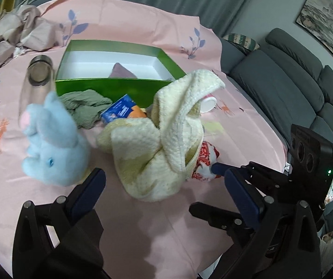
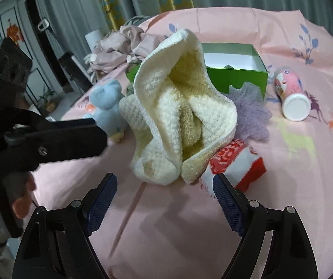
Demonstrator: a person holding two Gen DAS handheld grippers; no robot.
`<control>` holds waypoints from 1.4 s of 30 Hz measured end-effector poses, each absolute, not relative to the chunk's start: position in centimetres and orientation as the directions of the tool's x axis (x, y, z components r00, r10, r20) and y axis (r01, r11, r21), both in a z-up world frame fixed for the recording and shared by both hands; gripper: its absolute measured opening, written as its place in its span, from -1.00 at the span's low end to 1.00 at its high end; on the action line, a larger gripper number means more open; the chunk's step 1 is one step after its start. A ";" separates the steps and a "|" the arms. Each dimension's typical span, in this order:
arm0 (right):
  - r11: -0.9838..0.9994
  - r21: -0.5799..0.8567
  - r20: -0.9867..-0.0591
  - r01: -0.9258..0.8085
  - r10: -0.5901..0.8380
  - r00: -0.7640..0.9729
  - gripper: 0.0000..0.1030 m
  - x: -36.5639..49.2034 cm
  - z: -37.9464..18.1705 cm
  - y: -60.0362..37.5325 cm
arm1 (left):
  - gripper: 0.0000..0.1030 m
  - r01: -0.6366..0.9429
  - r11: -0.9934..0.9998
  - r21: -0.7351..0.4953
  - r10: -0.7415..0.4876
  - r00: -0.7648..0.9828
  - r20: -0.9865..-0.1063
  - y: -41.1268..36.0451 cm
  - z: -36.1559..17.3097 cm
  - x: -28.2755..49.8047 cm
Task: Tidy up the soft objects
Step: 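Grasp the cream knit towel with the right gripper, then lift the cream knit towel and lower it into the green box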
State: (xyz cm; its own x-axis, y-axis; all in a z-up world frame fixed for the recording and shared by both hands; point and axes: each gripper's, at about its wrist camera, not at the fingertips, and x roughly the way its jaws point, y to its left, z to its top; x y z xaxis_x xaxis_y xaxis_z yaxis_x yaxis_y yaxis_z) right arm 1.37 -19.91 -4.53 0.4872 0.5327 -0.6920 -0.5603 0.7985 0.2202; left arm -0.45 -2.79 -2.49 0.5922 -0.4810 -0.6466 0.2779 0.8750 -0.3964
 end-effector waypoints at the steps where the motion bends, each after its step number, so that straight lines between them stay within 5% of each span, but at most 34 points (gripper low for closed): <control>1: 0.792 0.234 -0.683 -0.565 0.547 0.484 0.66 1.4 -4.5 -20.0 | 0.97 0.284 0.871 -0.400 -0.487 0.595 -0.639 -2.8 -2.4 -0.2; 14: 0.716 0.358 -0.663 -0.599 0.647 0.377 0.47 3.3 -6.8 -17.8 | 0.94 0.262 0.888 -0.378 -0.457 0.593 -0.663 -2.3 -3.9 3.8; 19: 0.739 0.318 -0.675 -0.595 0.617 0.406 0.17 4.0 -6.8 -16.8 | 0.53 0.261 0.866 -0.426 -0.495 0.566 -0.660 -2.3 -4.8 5.0; 27: 0.786 0.331 -0.681 -0.522 0.582 0.445 -0.69 5.5 -7.0 -17.9 | -0.63 0.230 0.850 -0.475 -0.514 0.566 -0.645 -1.7 -5.0 4.5; 42: 0.745 0.301 -0.564 -0.596 0.643 0.518 -0.86 2.5 -1.4 -19.2 | -0.79 0.327 0.814 -0.480 -0.570 0.609 -0.552 -1.8 -0.6 0.4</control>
State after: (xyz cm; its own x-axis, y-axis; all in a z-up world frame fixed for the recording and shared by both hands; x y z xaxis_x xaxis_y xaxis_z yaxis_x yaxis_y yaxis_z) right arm 2.52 -19.19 -1.41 0.5184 0.6429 -0.5639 -0.5955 0.7446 0.3014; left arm 0.41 -1.79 -0.63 0.6090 -0.5696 -0.5520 0.3265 0.8142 -0.4800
